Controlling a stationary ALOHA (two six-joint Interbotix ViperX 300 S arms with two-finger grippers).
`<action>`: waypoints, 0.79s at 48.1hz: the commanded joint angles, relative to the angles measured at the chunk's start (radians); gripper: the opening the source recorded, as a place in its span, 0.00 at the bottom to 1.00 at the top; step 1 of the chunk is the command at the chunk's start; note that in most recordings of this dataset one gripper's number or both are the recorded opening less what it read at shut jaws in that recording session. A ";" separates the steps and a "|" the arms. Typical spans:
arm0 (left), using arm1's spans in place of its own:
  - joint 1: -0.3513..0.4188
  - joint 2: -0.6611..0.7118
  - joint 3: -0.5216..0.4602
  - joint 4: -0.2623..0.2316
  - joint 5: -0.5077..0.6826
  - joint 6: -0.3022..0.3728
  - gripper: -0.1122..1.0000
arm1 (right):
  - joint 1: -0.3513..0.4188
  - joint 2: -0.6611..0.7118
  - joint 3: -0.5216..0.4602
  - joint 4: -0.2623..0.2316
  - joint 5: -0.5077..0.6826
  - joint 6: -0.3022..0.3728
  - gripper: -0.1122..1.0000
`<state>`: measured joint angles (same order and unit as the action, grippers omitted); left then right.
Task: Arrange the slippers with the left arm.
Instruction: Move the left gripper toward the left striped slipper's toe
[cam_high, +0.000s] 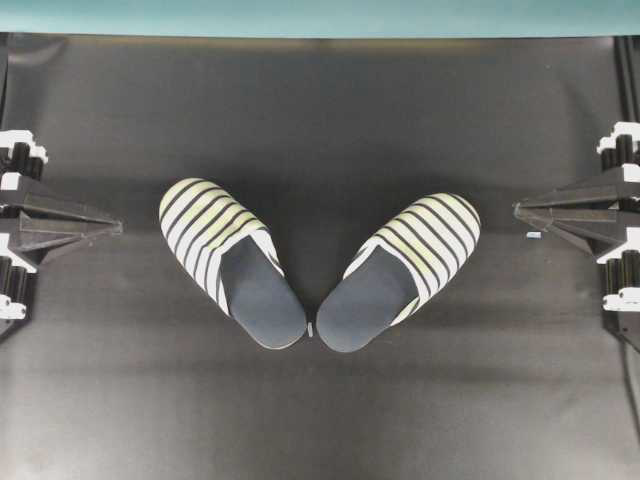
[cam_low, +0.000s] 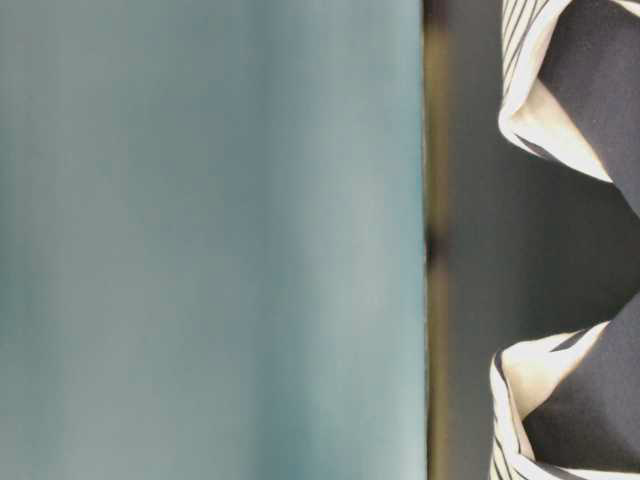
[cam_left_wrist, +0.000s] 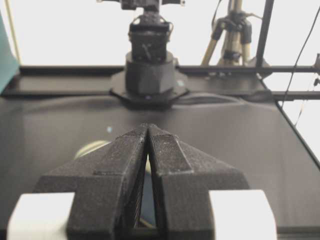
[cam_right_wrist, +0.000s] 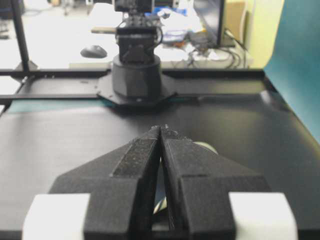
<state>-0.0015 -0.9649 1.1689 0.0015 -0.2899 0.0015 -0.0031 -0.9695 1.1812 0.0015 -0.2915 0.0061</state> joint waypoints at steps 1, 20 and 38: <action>0.005 0.029 -0.009 0.041 0.040 -0.029 0.15 | -0.005 0.009 -0.020 0.002 -0.006 -0.014 0.13; 0.041 0.204 -0.124 0.041 0.287 -0.192 0.10 | -0.049 0.006 -0.008 0.002 0.133 -0.003 0.10; 0.032 0.595 -0.393 0.044 0.672 -0.233 0.10 | -0.054 0.002 0.017 0.002 0.319 -0.005 0.10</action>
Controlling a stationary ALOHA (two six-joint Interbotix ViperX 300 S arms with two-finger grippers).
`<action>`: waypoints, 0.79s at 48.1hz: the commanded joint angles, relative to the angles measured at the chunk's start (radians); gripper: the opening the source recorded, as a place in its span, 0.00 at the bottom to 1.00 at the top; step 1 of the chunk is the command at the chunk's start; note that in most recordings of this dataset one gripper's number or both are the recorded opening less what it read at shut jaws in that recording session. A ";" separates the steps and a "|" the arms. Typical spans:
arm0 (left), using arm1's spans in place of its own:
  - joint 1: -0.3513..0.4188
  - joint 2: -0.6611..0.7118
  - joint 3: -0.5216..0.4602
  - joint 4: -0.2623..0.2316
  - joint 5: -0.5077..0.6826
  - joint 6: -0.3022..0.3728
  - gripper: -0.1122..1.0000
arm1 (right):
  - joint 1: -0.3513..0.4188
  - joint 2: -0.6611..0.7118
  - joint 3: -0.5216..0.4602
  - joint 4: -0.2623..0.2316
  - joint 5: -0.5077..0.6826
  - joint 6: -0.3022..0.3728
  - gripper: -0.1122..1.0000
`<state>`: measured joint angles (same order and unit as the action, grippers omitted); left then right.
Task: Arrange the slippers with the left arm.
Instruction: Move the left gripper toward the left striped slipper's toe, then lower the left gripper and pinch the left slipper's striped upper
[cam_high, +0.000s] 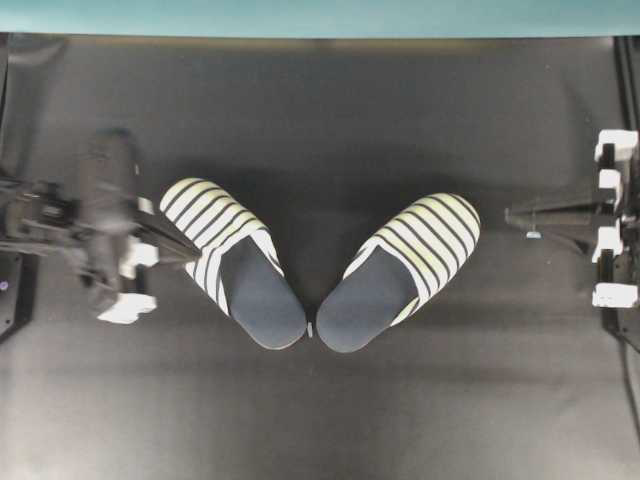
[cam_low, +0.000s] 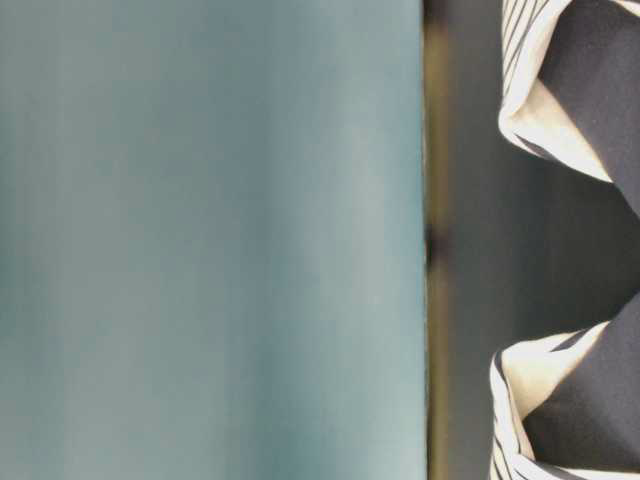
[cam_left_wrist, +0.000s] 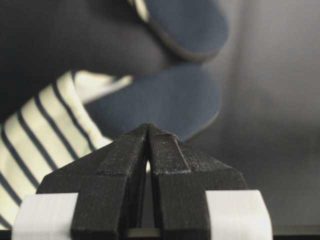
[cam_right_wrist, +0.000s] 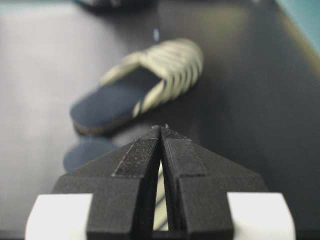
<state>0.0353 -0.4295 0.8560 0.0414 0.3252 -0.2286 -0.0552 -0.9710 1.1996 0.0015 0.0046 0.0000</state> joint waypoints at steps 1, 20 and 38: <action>-0.005 0.075 -0.094 0.005 0.067 -0.003 0.10 | -0.002 0.002 0.002 0.002 0.029 0.003 0.10; 0.044 0.311 -0.327 0.005 0.348 -0.110 0.10 | -0.002 -0.066 0.032 0.002 0.049 0.002 0.10; 0.110 0.448 -0.460 0.011 0.578 -0.132 0.83 | 0.000 -0.087 0.052 0.002 0.049 0.003 0.10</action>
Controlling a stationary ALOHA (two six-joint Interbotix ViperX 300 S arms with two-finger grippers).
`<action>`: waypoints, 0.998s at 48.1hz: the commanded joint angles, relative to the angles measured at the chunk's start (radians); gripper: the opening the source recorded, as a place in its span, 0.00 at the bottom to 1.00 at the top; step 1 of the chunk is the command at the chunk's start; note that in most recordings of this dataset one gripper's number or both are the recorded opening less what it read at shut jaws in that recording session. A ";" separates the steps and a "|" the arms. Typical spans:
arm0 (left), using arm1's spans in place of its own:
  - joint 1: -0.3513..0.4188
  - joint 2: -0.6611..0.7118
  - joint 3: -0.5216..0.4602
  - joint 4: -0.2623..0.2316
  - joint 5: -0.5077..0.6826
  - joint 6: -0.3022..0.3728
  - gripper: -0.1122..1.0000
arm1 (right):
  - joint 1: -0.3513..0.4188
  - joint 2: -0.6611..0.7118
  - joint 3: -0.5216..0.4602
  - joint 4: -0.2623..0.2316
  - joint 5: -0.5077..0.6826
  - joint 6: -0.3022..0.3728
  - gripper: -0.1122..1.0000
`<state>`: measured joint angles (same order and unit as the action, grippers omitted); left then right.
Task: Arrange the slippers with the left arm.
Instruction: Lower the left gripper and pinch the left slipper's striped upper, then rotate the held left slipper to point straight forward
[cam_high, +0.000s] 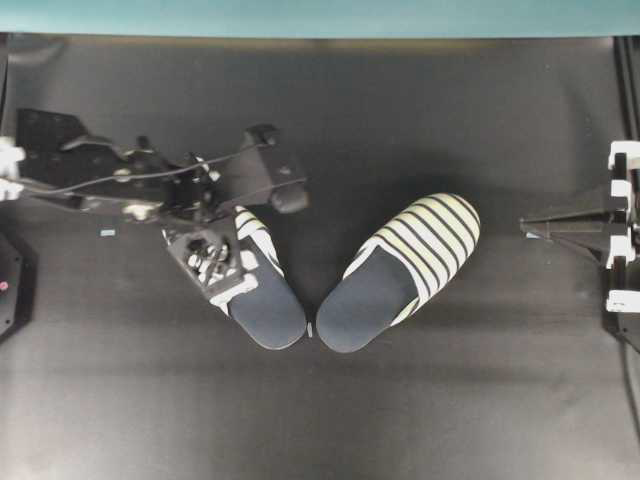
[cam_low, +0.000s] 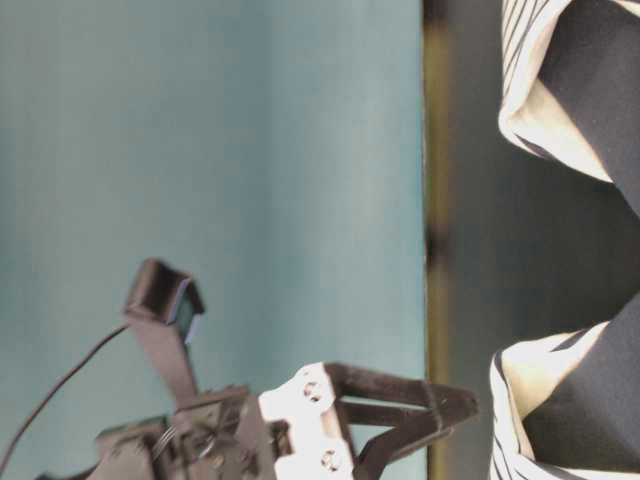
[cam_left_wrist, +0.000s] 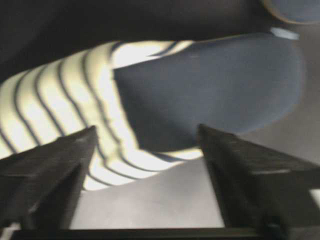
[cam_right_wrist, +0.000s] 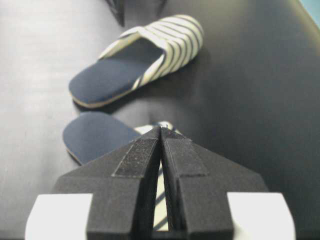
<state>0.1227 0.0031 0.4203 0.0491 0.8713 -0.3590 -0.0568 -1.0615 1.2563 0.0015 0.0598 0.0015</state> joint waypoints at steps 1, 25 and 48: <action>0.026 0.021 -0.026 0.003 0.043 -0.002 0.86 | 0.002 0.003 -0.005 0.002 -0.006 0.003 0.10; 0.060 0.181 -0.031 0.005 0.066 -0.005 0.85 | 0.005 0.003 0.003 0.002 -0.014 0.005 0.10; 0.051 0.120 -0.061 0.015 0.060 0.149 0.17 | 0.005 0.003 0.006 0.002 -0.028 0.005 0.10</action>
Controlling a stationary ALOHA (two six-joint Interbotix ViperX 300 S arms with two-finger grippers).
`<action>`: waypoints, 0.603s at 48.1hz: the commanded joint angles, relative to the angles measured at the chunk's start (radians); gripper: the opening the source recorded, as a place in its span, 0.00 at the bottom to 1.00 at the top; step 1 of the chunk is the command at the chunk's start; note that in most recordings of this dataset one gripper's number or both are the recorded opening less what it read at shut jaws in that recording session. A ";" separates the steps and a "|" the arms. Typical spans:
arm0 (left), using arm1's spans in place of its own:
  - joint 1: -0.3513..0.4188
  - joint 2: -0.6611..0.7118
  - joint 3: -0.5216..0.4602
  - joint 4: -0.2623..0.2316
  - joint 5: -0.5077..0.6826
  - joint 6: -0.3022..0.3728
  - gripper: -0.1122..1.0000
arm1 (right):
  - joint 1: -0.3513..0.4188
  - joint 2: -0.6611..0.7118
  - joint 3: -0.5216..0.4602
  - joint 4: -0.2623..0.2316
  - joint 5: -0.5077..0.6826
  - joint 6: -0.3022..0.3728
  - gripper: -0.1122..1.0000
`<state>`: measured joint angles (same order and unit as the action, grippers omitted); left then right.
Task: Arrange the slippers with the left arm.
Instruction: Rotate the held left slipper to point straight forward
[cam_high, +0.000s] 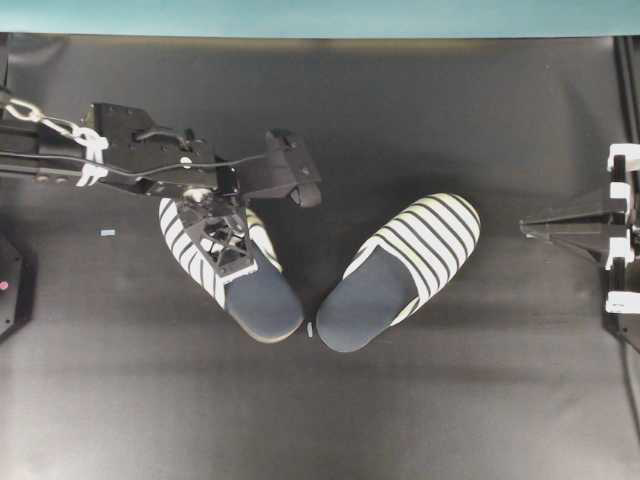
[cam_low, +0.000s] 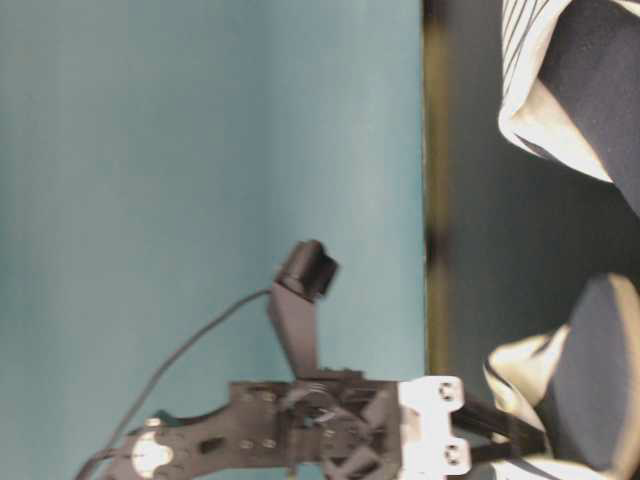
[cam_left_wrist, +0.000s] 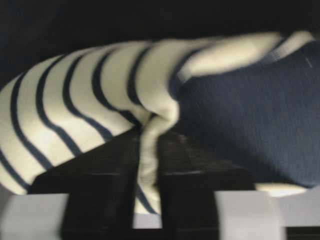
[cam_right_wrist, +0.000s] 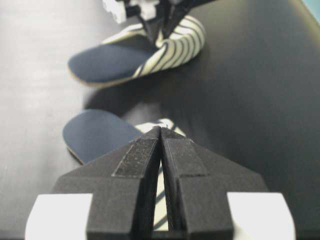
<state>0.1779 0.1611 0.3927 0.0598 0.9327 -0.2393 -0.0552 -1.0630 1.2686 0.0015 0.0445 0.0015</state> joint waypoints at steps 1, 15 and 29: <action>-0.006 -0.044 -0.038 0.005 0.000 0.038 0.14 | 0.003 0.005 -0.006 0.002 -0.011 0.005 0.10; -0.034 -0.109 -0.100 0.081 0.057 0.170 0.11 | 0.003 0.005 -0.002 0.005 -0.012 0.006 0.10; -0.028 -0.100 -0.075 0.153 -0.061 0.184 0.11 | 0.003 0.005 -0.002 0.005 -0.029 0.006 0.10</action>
<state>0.1457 0.0752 0.3252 0.1810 0.8897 -0.0568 -0.0552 -1.0630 1.2732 0.0031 0.0291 0.0015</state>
